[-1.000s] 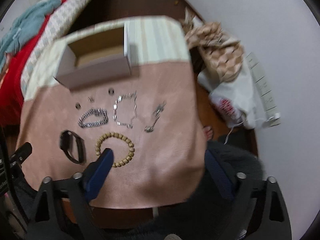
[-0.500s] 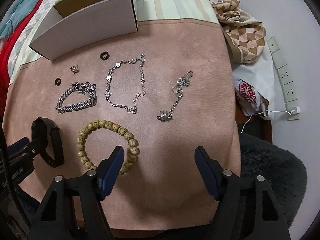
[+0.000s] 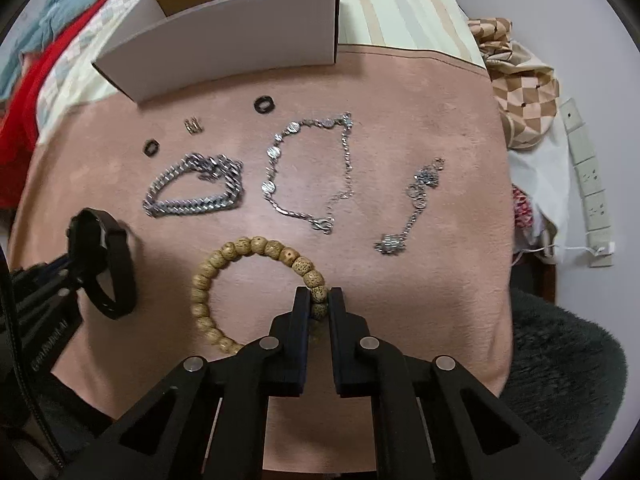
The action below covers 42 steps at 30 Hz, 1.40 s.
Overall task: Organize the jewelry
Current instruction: 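Carry the watch and bead bracelet with both tools into the white box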
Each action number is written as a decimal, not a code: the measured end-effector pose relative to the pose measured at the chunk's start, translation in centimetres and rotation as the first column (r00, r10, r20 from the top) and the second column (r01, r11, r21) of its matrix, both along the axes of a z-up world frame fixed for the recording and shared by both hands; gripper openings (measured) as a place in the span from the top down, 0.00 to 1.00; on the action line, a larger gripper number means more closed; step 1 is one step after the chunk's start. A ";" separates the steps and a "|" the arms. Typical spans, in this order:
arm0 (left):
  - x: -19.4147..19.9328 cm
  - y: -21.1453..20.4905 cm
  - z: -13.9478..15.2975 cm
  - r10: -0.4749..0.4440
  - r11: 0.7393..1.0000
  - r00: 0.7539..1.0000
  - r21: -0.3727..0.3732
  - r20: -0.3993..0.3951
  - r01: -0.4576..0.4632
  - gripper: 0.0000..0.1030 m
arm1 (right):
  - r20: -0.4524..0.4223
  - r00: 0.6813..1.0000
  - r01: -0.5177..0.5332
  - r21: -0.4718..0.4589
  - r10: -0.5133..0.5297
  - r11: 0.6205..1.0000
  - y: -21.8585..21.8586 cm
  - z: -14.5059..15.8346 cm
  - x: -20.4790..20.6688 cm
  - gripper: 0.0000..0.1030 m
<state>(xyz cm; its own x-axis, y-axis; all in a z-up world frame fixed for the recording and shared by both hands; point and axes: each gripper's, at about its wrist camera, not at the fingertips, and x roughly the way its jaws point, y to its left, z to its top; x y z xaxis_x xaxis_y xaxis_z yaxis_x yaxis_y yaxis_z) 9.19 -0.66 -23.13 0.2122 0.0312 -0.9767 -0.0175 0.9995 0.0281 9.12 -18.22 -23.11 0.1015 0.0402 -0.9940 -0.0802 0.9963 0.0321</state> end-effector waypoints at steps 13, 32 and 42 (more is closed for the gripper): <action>2.3 -0.4 7.8 -0.033 0.998 0.990 -0.051 0.139 0.040 0.90 | 0.153 0.988 0.009 0.138 -0.030 0.990 -1.1 8.1 1.5 0.91; 18.9 1.4 9.1 -0.039 0.993 0.989 -0.104 0.144 0.054 0.90 | 0.271 0.962 -0.073 0.191 0.019 0.979 0.9 12.8 18.5 0.91; 22.6 2.3 5.1 -0.019 0.984 1.000 -0.178 0.016 0.022 0.86 | 0.123 0.992 -0.069 0.285 0.035 0.956 2.6 6.9 23.0 0.91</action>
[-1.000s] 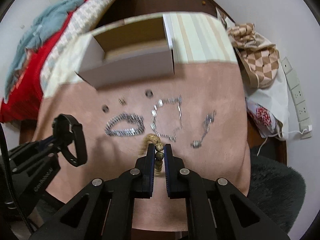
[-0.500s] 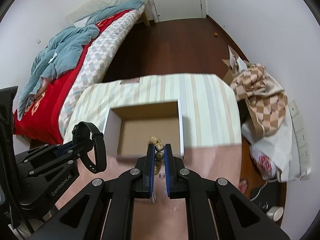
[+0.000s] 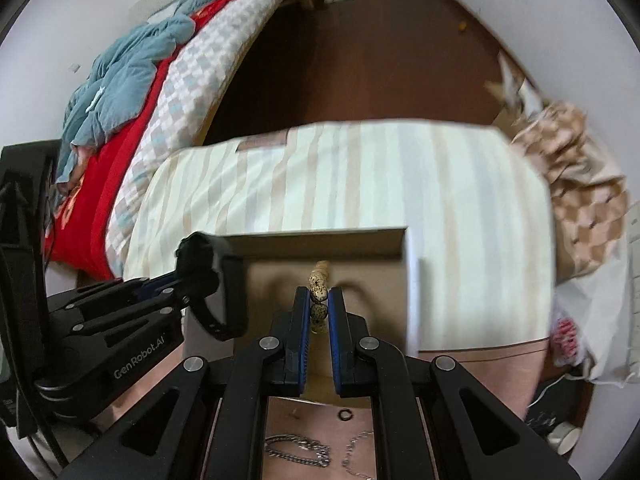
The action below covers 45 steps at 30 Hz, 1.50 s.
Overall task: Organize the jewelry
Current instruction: 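Carry the watch and bead bracelet with both tools into the white box, then open both tools to release the watch and bracelet in the box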
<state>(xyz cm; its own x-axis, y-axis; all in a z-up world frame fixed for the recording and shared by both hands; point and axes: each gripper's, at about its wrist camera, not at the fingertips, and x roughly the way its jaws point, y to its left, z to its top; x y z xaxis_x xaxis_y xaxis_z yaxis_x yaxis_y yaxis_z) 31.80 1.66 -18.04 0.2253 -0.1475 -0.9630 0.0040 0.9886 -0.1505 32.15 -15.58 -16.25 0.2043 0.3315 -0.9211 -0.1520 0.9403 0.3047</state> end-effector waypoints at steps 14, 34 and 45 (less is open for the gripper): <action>-2.8 0.6 3.6 0.045 0.985 0.991 0.160 0.122 -0.065 0.00 | 0.077 0.997 0.045 -0.224 -0.028 0.974 -2.2 1.3 -3.2 0.19; -11.3 1.4 8.2 0.107 0.953 0.957 0.247 0.271 -0.176 0.00 | 0.227 0.974 0.095 -0.309 -0.023 0.946 -1.8 6.0 -9.4 0.01; -17.2 0.9 13.3 0.096 0.955 0.925 0.228 0.368 -0.190 0.00 | 0.368 0.929 0.149 -0.299 -0.030 0.943 -2.0 12.5 -15.2 0.01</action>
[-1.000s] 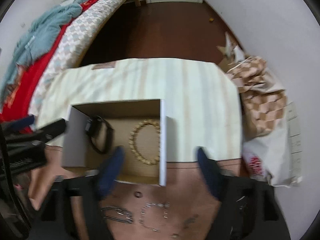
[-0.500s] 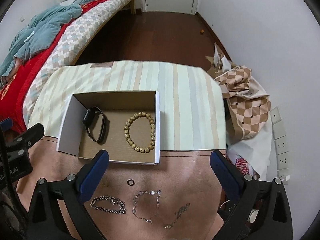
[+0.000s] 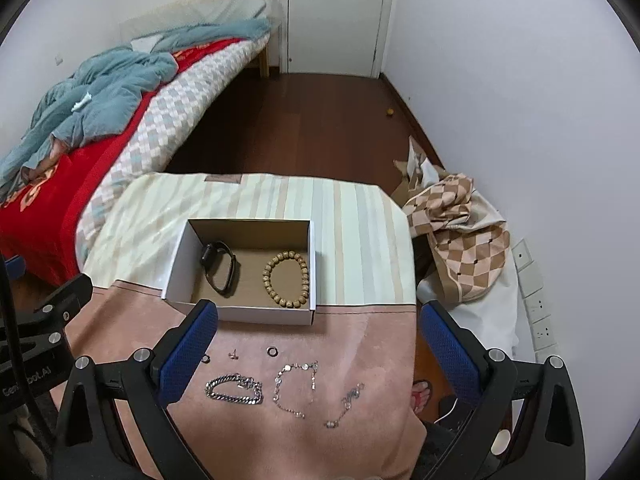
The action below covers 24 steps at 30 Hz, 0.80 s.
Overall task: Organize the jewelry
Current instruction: 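Open both tools to release the watch and bracelet in the box, then grasp the thick silver curb chain with the left tool while the right tool grasps the silver link bracelet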
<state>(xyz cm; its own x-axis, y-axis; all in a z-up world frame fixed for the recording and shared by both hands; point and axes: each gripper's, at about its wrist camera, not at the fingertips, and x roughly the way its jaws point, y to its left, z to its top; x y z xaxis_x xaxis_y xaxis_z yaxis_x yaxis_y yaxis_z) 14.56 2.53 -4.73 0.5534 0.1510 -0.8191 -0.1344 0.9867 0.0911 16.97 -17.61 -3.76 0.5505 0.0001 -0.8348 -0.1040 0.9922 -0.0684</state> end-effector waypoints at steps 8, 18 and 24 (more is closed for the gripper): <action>-3.1 -0.7 1.6 -0.010 1.000 0.999 -0.005 0.039 0.011 0.00 | 0.036 0.999 0.008 0.031 -0.009 1.000 -1.0 1.8 -3.5 0.01; -4.4 -0.5 -2.3 0.009 1.000 1.000 -0.012 -0.006 -0.009 0.00 | -0.009 0.998 0.057 0.086 -0.056 0.995 -3.4 -0.5 -5.7 0.01; -3.3 -1.3 -9.2 -0.024 1.000 0.991 -0.007 -0.132 0.024 0.00 | -0.166 0.971 0.193 0.120 -0.172 0.974 -7.2 -7.8 -6.0 0.01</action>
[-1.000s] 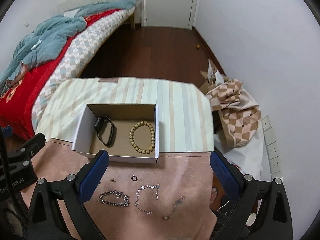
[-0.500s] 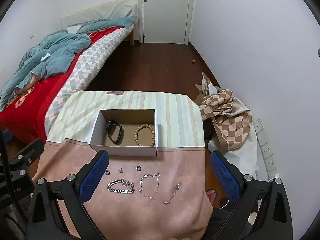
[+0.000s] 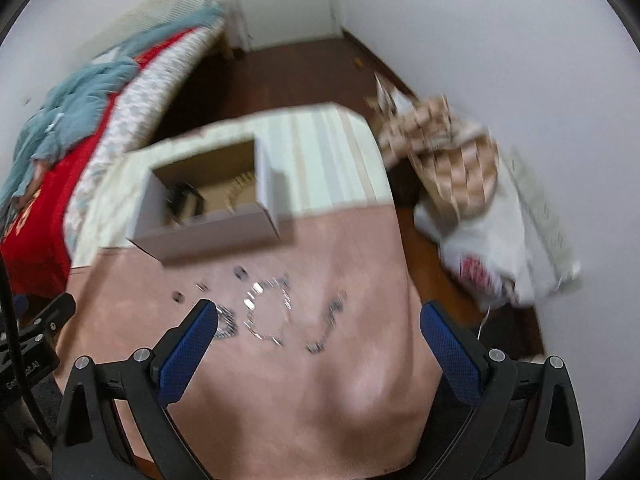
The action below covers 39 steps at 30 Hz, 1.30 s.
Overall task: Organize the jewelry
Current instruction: 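Grasp the thick silver curb chain with the left tool while the right tool grasps the silver link bracelet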
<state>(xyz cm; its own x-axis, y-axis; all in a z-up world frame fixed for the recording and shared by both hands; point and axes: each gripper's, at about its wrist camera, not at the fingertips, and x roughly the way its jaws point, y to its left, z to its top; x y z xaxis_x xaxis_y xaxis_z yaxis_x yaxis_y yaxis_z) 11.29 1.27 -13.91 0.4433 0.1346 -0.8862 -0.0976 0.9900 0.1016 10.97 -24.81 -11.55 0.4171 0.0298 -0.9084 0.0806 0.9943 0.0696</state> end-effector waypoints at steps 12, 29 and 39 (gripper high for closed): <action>3.1 -3.8 -10.2 -0.120 0.986 0.966 -0.139 -0.231 0.089 0.12 | -0.129 0.989 0.073 0.023 -0.069 0.997 -3.0 -7.5 0.2 0.01; 2.7 -6.8 -9.7 -0.210 0.969 0.961 -0.169 -0.182 0.180 0.94 | -0.148 0.983 0.115 0.037 -0.108 0.993 -4.4 -8.1 1.0 0.05; 1.1 -2.9 -6.6 -0.146 0.969 0.981 -0.216 -0.124 0.117 0.94 | -0.126 0.988 0.099 0.068 -0.090 0.993 -3.8 -7.5 0.8 0.13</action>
<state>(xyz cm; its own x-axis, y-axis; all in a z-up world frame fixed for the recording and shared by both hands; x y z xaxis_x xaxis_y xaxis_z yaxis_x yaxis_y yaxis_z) 12.41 -1.59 -20.47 0.3159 -0.1095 -0.9425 0.0351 0.9940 -0.1038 11.80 -28.62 -19.08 0.3072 0.0647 -0.9495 0.1865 0.9742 0.1268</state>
